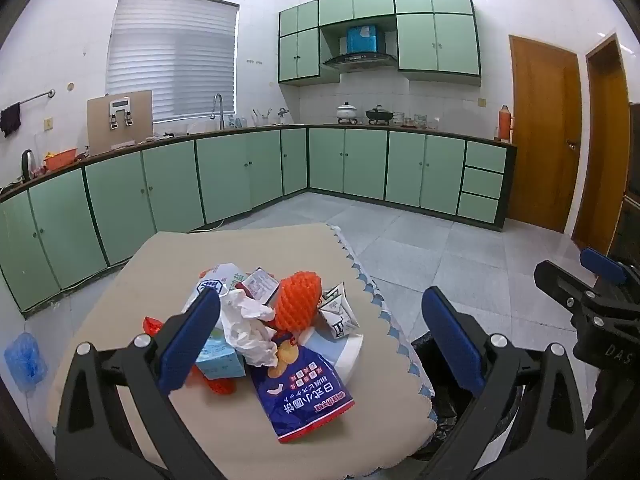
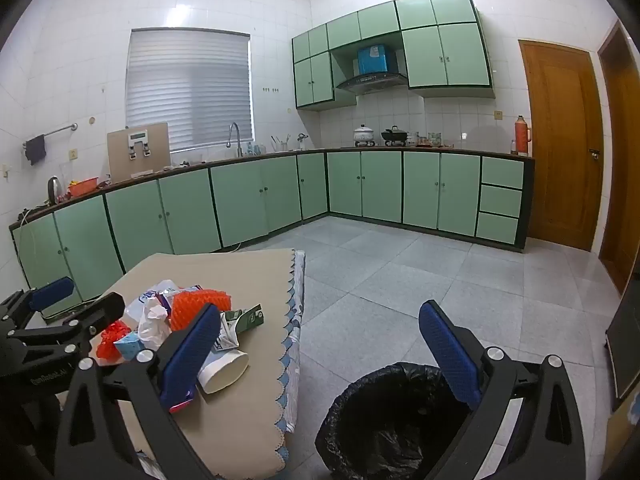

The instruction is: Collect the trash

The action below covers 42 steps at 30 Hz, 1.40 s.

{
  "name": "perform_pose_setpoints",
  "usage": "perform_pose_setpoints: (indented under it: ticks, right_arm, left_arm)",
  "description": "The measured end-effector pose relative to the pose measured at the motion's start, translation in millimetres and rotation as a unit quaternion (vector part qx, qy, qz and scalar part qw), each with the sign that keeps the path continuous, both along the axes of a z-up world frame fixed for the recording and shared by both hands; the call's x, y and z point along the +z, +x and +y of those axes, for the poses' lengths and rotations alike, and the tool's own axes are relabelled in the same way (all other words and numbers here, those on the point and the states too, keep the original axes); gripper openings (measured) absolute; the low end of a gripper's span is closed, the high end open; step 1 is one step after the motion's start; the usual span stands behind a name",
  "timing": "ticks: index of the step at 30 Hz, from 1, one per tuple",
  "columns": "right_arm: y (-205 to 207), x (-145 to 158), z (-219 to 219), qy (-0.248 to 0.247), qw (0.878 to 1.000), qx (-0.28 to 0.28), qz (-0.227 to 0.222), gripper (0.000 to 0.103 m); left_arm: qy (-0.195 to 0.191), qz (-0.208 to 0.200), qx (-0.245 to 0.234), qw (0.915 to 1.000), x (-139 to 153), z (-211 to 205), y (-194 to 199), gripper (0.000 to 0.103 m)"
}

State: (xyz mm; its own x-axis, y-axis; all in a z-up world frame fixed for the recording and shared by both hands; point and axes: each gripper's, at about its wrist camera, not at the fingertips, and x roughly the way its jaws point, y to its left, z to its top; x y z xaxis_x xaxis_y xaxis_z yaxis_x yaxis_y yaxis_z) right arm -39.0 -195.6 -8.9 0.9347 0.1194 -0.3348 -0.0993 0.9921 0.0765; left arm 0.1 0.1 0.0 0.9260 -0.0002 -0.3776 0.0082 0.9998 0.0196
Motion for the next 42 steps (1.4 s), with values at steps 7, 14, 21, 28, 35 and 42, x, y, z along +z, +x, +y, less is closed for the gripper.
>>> perform_pose_setpoints:
  ticks: [7, 14, 21, 28, 35, 42]
  right_arm:
    - [0, 0, 0, -0.001, 1.0, 0.0, -0.001, 0.097]
    - [1, -1, 1, -0.002, 1.0, 0.0, 0.0, 0.097]
    - [0, -1, 1, -0.002, 1.0, 0.0, -0.001, 0.097]
    - [1, -1, 1, -0.001, 1.0, -0.001, -0.002, 0.097]
    - [1, -2, 2, -0.001, 1.0, -0.001, -0.002, 0.097]
    - [1, -2, 2, -0.001, 1.0, -0.001, -0.002, 0.097]
  left_arm:
    - [-0.006, -0.002, 0.005, 1.0, 2, 1, -4, 0.097]
    - [-0.008, 0.004, 0.005, 0.9999, 2, 1, -3, 0.097]
    - [-0.007, 0.005, 0.006, 0.9999, 1, 2, 0, 0.097]
    - [-0.009, 0.004, 0.008, 0.9999, 1, 5, 1, 0.097]
    - [-0.009, 0.004, 0.009, 0.9999, 2, 7, 1, 0.097]
    - [-0.009, 0.003, 0.012, 0.9999, 3, 9, 1, 0.097]
